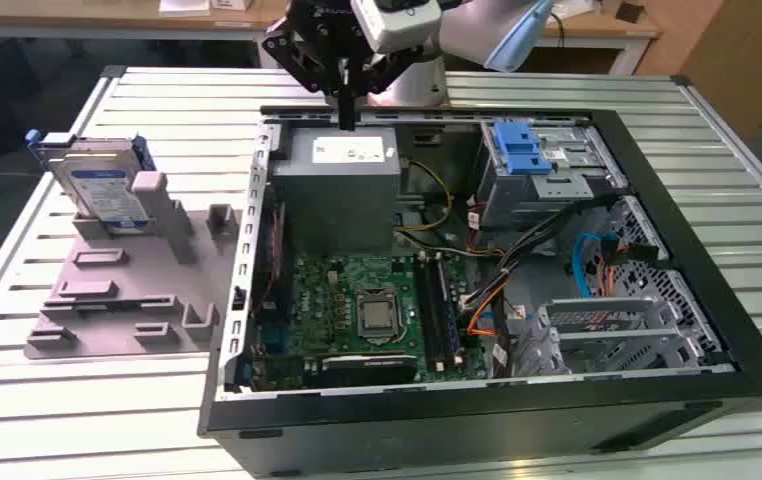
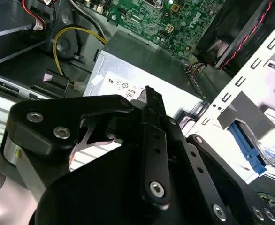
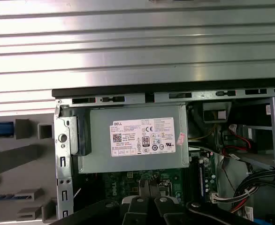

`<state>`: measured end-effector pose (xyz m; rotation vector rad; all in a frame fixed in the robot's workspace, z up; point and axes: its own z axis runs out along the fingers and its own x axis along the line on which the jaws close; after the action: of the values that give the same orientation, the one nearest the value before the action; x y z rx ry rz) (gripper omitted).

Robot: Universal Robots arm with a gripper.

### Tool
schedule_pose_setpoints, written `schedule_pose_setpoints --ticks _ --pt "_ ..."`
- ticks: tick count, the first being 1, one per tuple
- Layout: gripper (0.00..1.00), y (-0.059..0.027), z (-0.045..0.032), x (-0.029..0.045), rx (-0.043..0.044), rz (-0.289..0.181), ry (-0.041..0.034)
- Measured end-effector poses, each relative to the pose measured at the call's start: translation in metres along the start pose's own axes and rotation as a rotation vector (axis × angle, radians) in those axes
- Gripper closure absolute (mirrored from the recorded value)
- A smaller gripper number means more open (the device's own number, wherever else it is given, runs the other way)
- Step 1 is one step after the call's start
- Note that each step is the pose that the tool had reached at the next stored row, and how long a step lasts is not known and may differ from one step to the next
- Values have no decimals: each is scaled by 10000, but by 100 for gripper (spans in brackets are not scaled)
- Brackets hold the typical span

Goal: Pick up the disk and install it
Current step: 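Reach for the disk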

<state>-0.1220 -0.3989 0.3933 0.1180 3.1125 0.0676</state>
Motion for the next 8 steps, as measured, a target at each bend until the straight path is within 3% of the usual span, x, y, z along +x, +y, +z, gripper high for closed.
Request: schedule_pose_setpoints --ticks 8 --pt "89 0 0 3 0 0 0"
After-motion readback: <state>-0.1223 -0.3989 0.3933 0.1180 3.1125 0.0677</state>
